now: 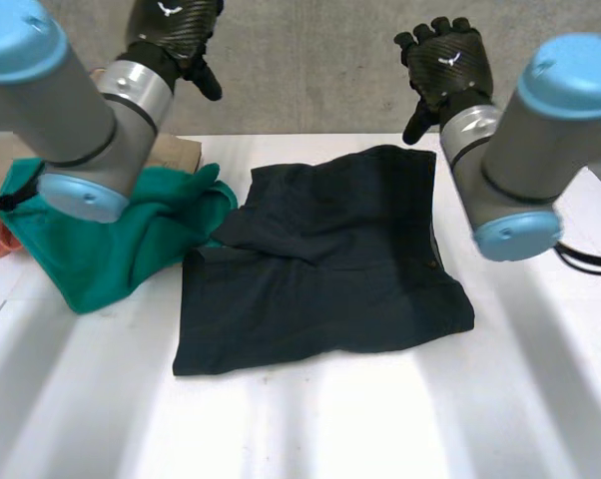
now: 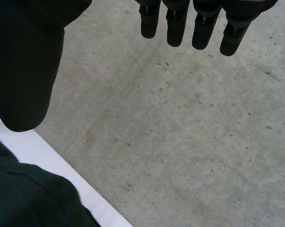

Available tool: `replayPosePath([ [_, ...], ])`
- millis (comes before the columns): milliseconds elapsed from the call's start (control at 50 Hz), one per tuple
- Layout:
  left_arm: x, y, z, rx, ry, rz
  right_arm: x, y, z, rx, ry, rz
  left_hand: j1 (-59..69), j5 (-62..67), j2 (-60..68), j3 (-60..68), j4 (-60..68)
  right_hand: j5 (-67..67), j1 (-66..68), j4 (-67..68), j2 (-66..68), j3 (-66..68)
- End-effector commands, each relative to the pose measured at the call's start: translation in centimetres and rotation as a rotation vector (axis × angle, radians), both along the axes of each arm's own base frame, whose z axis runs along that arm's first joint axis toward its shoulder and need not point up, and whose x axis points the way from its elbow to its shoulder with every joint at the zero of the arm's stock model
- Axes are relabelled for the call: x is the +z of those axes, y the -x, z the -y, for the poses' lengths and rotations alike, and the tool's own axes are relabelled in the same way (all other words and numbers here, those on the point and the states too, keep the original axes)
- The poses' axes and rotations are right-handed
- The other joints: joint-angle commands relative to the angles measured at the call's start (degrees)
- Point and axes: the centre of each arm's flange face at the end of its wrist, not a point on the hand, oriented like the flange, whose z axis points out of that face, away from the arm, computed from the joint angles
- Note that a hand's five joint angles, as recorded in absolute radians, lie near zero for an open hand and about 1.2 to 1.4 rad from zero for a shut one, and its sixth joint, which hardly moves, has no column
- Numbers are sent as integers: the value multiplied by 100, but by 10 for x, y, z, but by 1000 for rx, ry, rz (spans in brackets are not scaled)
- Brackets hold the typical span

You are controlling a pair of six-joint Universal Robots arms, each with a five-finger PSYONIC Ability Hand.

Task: Fold the laundry.

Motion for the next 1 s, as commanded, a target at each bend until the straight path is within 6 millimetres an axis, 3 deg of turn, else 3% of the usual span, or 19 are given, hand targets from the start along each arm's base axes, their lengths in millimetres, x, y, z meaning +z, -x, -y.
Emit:
replayPosePath([
  [20, 6, -23, -67, -20, -113, 100, 22, 26, -40, 63, -83, -169, -79, -300, -185, -214, -168, -271, -284, -193, -203, -191],
  [140, -22, -40, -130, -85, -306, 208, 14, 50, -74, 109, -216, -274, 564, 343, 458, 429, 476, -172, -185, -95, -104, -92],
  [160, -35, -45, -148, -99, -373, 246, 8, 57, -84, 124, -272, -298, 764, 543, 658, 629, 676, 214, 200, 291, 281, 293],
  [200, -48, -50, -166, -113, -438, 285, -3, 62, -94, 146, -338, -320, 1184, 963, 1078, 1049, 1096, 769, 756, 846, 837, 849],
  [220, -62, -55, -182, -124, -506, 322, -14, 68, -105, 165, -406, -345, 1819, 1598, 1713, 1685, 1731, 1305, 1292, 1382, 1373, 1385],
  [300, -96, -65, -215, -150, -631, 387, -49, 81, -126, 208, -556, -426, 3032, 2811, 2926, 2897, 2944, 2736, 2723, 2813, 2804, 2815],
  [380, -124, -72, -228, -141, -700, 426, -83, 91, -142, 243, -623, -508, 3306, 3085, 3200, 3171, 3218, 3513, 3500, 3590, 3581, 3593],
  [520, -158, -76, -206, -50, -712, 416, -132, 96, -138, 237, -587, -530, 2583, 2362, 2478, 2449, 2495, 3212, 3199, 3289, 3280, 3291],
  [620, -176, -72, -195, -23, -711, 429, -152, 97, -128, 218, -562, -502, 2381, 2160, 2275, 2246, 2293, 2608, 2595, 2685, 2676, 2688],
  [740, -188, -66, -180, 0, -691, 460, -156, 93, -113, 199, -473, -431, 2381, 2160, 2275, 2246, 2292, 1835, 1822, 1913, 1903, 1915],
  [1000, -192, -52, -163, -11, -588, 499, -155, 81, -98, 195, -366, -376, 2885, 2664, 2779, 2750, 2797, 1899, 1886, 1976, 1967, 1979],
])
